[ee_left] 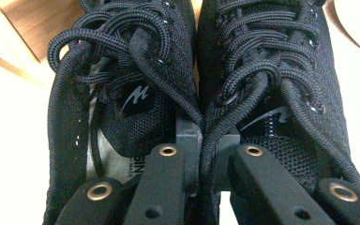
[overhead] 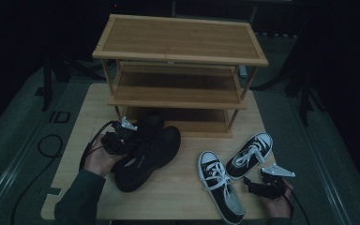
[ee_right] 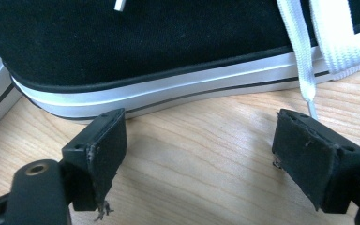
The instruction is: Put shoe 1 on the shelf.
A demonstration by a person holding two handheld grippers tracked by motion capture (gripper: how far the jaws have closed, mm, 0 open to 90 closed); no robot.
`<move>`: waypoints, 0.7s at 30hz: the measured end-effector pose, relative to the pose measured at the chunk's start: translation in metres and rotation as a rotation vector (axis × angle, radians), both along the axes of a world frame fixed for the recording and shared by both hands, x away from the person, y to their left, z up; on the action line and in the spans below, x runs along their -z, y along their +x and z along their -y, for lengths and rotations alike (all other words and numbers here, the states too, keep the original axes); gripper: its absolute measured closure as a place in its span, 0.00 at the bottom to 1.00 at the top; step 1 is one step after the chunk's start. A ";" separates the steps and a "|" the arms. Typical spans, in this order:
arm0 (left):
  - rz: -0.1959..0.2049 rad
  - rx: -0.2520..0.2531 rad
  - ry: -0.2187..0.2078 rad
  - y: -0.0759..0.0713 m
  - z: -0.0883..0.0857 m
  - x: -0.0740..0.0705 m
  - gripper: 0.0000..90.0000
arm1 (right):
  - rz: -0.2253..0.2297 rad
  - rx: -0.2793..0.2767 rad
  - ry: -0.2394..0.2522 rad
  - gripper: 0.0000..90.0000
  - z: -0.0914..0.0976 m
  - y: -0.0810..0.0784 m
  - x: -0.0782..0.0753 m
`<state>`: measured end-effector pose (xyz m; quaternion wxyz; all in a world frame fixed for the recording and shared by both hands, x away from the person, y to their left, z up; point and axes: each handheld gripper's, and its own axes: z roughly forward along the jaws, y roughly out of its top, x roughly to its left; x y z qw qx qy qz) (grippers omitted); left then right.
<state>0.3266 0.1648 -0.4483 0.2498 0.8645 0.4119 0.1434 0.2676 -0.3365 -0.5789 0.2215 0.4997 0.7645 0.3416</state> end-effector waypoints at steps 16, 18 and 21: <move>0.017 -0.032 0.005 0.013 0.019 0.000 0.96 | 0.000 0.000 0.000 0.20 0.000 0.000 0.000; 0.018 -0.035 0.012 0.014 0.022 0.001 0.96 | -0.001 0.000 0.000 0.20 0.000 0.000 0.000; 0.018 -0.040 0.024 0.017 0.026 0.002 0.95 | 0.000 0.000 0.000 0.20 0.000 0.000 0.000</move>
